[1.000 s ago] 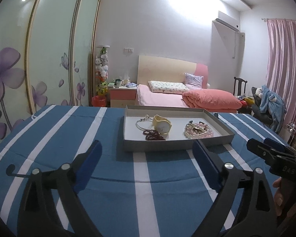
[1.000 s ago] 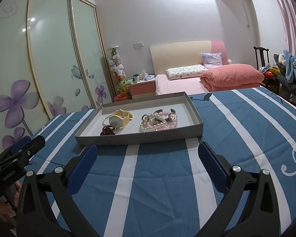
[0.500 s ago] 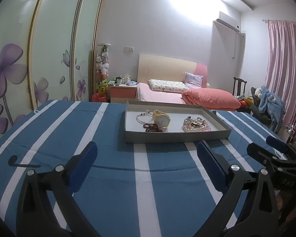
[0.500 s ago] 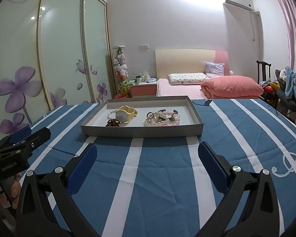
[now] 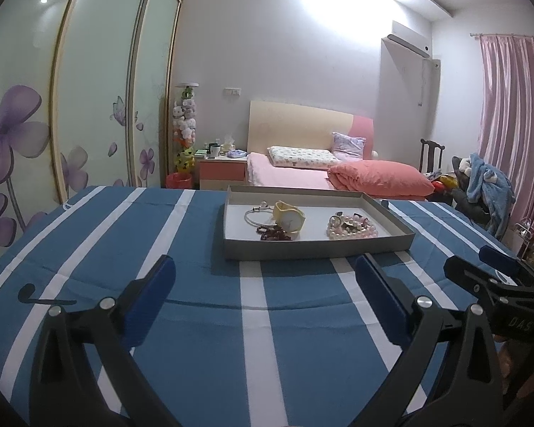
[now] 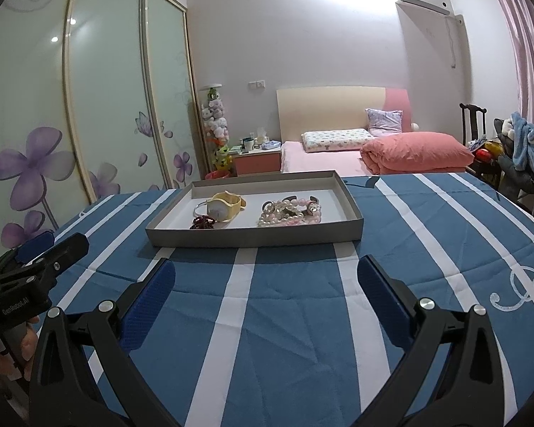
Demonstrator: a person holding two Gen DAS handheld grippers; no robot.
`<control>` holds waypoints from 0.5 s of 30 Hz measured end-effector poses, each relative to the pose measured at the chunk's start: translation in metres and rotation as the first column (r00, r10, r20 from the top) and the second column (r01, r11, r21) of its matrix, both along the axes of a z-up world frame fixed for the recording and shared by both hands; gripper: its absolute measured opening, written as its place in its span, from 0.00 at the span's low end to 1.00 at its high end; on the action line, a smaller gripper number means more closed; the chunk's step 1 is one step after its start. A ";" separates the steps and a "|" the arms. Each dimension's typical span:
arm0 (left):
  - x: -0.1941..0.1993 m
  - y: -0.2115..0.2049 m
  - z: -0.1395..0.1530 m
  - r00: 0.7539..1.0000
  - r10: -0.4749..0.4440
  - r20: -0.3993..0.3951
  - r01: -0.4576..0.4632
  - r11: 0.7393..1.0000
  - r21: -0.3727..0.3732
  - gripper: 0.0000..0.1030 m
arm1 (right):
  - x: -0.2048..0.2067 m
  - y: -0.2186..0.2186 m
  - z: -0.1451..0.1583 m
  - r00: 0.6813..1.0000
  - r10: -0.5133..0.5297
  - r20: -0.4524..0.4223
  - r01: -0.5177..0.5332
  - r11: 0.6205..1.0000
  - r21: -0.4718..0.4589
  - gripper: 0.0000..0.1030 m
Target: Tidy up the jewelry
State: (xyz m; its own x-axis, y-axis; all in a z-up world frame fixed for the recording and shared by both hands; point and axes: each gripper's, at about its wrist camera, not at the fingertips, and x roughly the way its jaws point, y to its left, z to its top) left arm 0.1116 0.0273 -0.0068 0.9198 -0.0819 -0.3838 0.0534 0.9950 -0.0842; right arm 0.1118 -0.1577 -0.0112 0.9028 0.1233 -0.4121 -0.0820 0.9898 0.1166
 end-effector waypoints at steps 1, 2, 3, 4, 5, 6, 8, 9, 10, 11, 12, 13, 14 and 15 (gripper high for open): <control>0.000 0.000 0.000 1.000 -0.001 0.000 0.001 1.000 0.001 0.96 | 0.000 0.000 0.000 1.000 0.000 0.001 0.000 1.000 0.000 0.98; 0.000 -0.001 0.000 1.000 -0.002 0.000 0.002 1.000 0.002 0.96 | 0.000 0.000 0.000 1.000 0.000 0.001 0.000 1.000 0.001 0.98; 0.000 -0.001 0.000 1.000 -0.002 0.000 0.002 1.000 0.002 0.96 | 0.000 0.000 0.001 1.000 0.001 0.001 -0.001 1.000 0.001 0.98; 0.000 -0.001 0.000 1.000 -0.002 0.000 0.002 1.000 0.000 0.96 | 0.000 -0.001 0.002 1.000 0.000 0.003 0.000 1.000 0.002 0.98; 0.000 -0.001 0.000 1.000 -0.002 0.000 0.002 1.000 -0.001 0.96 | -0.001 -0.001 0.002 1.000 0.000 0.005 0.000 1.000 0.002 0.98; 0.000 -0.001 0.000 1.000 -0.002 -0.001 0.002 1.000 0.000 0.96 | -0.001 -0.001 0.003 1.000 0.000 0.006 0.000 1.000 0.003 0.98; 0.000 -0.001 0.000 1.000 -0.002 -0.001 0.002 1.000 0.000 0.96 | 0.000 -0.001 0.004 1.000 -0.001 0.008 0.001 1.000 0.004 0.98; 0.000 -0.002 0.000 1.000 -0.001 -0.003 0.001 1.000 0.000 0.96 | 0.000 -0.001 0.004 1.000 -0.002 0.009 0.002 1.000 0.005 0.98; 0.000 -0.002 0.000 1.000 -0.001 -0.002 0.001 1.000 0.000 0.96 | -0.001 -0.002 0.004 1.000 -0.002 0.010 0.002 1.000 0.006 0.98; 0.000 -0.002 0.000 1.000 -0.001 -0.004 0.001 1.000 0.001 0.96 | -0.001 -0.002 0.004 1.000 -0.002 0.010 0.002 1.000 0.006 0.98; 0.000 -0.003 0.000 1.000 0.000 -0.006 0.000 1.000 0.001 0.96 | -0.001 -0.002 0.004 1.000 -0.003 0.011 0.003 1.000 0.007 0.98; 0.001 -0.003 -0.001 1.000 0.000 -0.008 0.000 1.000 0.001 0.96 | -0.001 -0.002 0.004 1.000 -0.004 0.012 0.004 1.000 0.007 0.98; 0.001 -0.003 -0.001 1.000 0.000 -0.009 0.000 1.000 0.002 0.96 | -0.001 -0.002 0.004 1.000 -0.004 0.012 0.004 1.000 0.006 0.98; 0.001 -0.003 -0.001 1.000 0.000 -0.010 0.000 1.000 0.002 0.96 | -0.001 -0.001 0.004 1.000 -0.006 0.013 0.006 1.000 0.005 0.98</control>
